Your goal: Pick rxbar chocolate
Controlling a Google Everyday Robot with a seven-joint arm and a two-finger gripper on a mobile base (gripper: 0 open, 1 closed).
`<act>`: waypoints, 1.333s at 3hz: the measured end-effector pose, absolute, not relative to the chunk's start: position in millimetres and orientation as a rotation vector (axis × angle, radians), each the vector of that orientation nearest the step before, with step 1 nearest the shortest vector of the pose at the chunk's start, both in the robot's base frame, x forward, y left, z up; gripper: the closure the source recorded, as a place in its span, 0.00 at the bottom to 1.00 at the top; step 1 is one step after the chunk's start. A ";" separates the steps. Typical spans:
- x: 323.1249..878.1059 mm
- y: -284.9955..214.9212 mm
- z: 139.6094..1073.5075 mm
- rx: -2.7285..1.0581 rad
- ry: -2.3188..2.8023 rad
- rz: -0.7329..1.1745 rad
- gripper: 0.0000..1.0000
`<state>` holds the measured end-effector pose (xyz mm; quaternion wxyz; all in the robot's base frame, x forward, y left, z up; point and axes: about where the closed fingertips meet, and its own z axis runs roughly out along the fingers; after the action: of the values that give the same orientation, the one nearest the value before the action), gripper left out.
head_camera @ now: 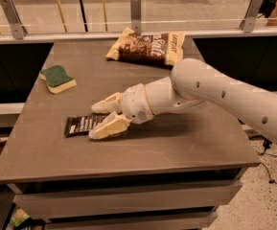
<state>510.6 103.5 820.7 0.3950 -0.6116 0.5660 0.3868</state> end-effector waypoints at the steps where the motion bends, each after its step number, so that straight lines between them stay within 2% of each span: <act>1: 509.5 105.4 820.9 -1.555 1.432 0.983 0.66; 2: 508.5 107.2 821.2 -1.558 1.430 0.985 0.88; 3: 507.5 109.0 821.4 -1.562 1.427 0.987 1.00; 4: 507.4 109.2 821.6 -1.562 1.427 0.987 1.00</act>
Offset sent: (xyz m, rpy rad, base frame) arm -0.0009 0.0017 0.0002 -0.0001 -0.0002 0.0037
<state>507.4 109.2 821.6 0.3927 -0.6153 0.5621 0.3889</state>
